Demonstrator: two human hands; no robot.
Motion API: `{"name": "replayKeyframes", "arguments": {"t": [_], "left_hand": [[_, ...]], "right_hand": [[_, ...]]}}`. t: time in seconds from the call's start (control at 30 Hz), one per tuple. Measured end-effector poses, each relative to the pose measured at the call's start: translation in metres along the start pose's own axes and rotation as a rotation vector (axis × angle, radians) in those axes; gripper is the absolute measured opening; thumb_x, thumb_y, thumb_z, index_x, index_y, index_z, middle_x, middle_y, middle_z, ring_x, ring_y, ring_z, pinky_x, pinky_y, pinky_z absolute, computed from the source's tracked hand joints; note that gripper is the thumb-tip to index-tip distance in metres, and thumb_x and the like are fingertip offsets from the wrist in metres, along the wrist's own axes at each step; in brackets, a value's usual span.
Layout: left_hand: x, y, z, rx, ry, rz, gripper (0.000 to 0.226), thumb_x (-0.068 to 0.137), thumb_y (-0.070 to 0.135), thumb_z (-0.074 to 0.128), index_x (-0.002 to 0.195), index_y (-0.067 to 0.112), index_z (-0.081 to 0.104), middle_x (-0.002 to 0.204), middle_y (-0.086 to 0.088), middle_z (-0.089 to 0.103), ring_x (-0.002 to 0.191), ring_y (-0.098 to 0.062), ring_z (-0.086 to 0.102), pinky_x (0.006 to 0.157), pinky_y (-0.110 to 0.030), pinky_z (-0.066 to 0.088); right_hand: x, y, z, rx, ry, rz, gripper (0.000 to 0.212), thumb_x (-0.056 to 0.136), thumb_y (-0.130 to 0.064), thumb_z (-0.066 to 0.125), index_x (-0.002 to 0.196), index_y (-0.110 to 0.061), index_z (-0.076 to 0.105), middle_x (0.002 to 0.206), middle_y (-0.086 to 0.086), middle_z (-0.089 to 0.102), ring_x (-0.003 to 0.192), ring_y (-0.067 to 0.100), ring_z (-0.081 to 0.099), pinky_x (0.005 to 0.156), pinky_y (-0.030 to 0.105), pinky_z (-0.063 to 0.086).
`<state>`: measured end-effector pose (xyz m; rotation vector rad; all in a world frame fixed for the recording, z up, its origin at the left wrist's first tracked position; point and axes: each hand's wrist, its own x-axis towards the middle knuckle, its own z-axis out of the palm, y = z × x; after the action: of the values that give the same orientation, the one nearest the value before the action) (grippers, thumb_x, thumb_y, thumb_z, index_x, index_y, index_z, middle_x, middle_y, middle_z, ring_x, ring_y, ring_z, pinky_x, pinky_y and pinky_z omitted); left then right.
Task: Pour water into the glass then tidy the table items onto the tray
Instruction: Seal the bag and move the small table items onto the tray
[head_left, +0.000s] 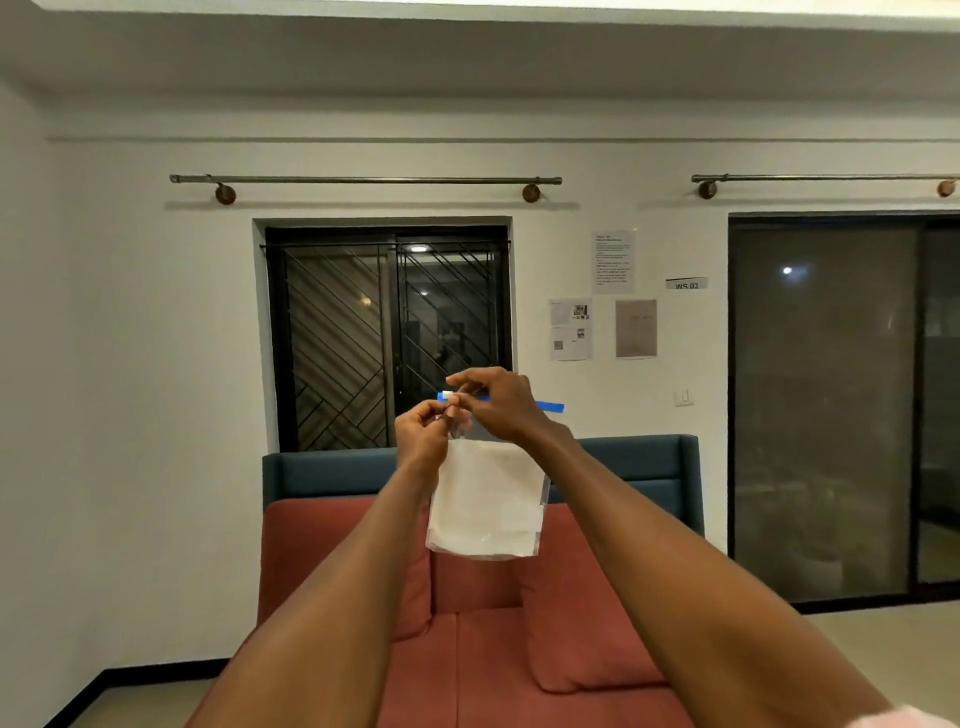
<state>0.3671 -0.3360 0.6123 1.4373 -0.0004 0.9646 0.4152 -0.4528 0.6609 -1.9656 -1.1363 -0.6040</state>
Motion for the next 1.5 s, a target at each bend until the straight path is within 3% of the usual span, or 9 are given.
{"name": "replayKeyframes", "arguments": {"t": [0.17,0.53,0.63,0.77,0.87,0.97,1.17,1.4,1.5], "left_hand": [[-0.006,0.002,-0.010,0.040,-0.019,-0.018,0.012,0.088,0.005,0.067,0.099,0.002,0.068,0.095,-0.017,0.069,0.091,-0.027,0.067,0.082,-0.039,0.058],[-0.020,-0.003,-0.019,0.089,-0.022,0.033,0.010,0.088,0.015,0.068,0.092,0.006,0.071,0.089,-0.012,0.070,0.086,-0.025,0.069,0.072,-0.036,0.061],[-0.024,-0.003,-0.012,0.073,0.031,0.011,0.008,0.089,0.009,0.065,0.086,0.010,0.072,0.086,-0.010,0.069,0.084,-0.023,0.067,0.072,-0.035,0.060],[-0.027,-0.001,-0.003,0.063,0.134,-0.034,0.017,0.090,0.005,0.060,0.082,0.014,0.072,0.083,-0.007,0.070,0.079,-0.017,0.067,0.058,-0.021,0.055],[-0.024,0.000,-0.006,-0.036,0.240,-0.132,0.013,0.091,0.008,0.061,0.085,0.011,0.072,0.077,-0.008,0.072,0.071,-0.016,0.070,0.062,-0.027,0.059],[-0.018,0.000,-0.014,-0.077,0.331,-0.179,0.011,0.091,0.011,0.064,0.083,0.013,0.072,0.068,-0.002,0.071,0.062,-0.011,0.069,0.057,-0.024,0.058],[-0.019,-0.016,-0.019,-0.152,0.446,-0.259,0.009,0.088,0.014,0.069,0.080,0.016,0.072,0.071,-0.003,0.073,0.066,-0.014,0.071,0.061,-0.026,0.060],[-0.032,-0.040,-0.026,-0.105,0.431,-0.279,0.008,0.089,0.012,0.067,0.084,0.015,0.072,0.080,-0.008,0.074,0.071,-0.016,0.072,0.064,-0.028,0.061],[-0.040,-0.040,-0.038,0.019,0.337,-0.245,0.011,0.090,0.013,0.066,0.081,0.013,0.072,0.076,-0.004,0.073,0.071,-0.015,0.071,0.056,-0.023,0.056]], "right_hand": [[-0.001,0.003,0.009,0.015,-0.001,0.011,0.013,0.089,-0.032,0.070,0.097,-0.024,0.076,0.089,-0.005,0.073,0.091,0.013,0.065,0.097,0.054,0.047],[-0.016,0.002,0.014,-0.067,0.067,0.035,0.015,0.087,-0.034,0.069,0.093,-0.023,0.077,0.086,-0.004,0.074,0.084,0.011,0.063,0.095,0.050,0.048],[-0.021,0.003,0.012,-0.121,0.106,0.036,0.017,0.087,-0.038,0.068,0.091,-0.024,0.077,0.083,-0.005,0.073,0.079,0.007,0.057,0.096,0.041,0.042],[-0.032,0.013,0.006,-0.188,0.112,0.042,0.016,0.086,-0.037,0.068,0.087,-0.024,0.076,0.079,-0.004,0.072,0.072,0.006,0.053,0.087,0.034,0.037],[-0.047,0.028,-0.007,-0.238,0.091,0.077,0.013,0.086,-0.034,0.068,0.084,-0.023,0.075,0.079,-0.005,0.072,0.072,0.007,0.054,0.087,0.035,0.039],[-0.064,0.048,-0.023,-0.285,0.089,0.128,0.011,0.085,-0.032,0.069,0.082,-0.024,0.075,0.083,-0.004,0.074,0.072,0.009,0.055,0.089,0.037,0.039],[-0.086,0.066,-0.035,-0.281,0.053,0.167,0.014,0.085,-0.033,0.068,0.087,-0.022,0.078,0.086,-0.003,0.075,0.074,0.010,0.057,0.088,0.038,0.040],[-0.098,0.077,-0.024,-0.122,-0.049,0.299,0.013,0.082,-0.035,0.070,0.083,-0.025,0.078,0.081,-0.015,0.072,0.073,0.005,0.062,0.073,0.034,0.051],[-0.099,0.084,-0.010,-0.045,-0.088,0.353,0.013,0.082,-0.034,0.067,0.077,-0.024,0.072,0.077,-0.015,0.069,0.076,0.007,0.063,0.076,0.040,0.055]]}}
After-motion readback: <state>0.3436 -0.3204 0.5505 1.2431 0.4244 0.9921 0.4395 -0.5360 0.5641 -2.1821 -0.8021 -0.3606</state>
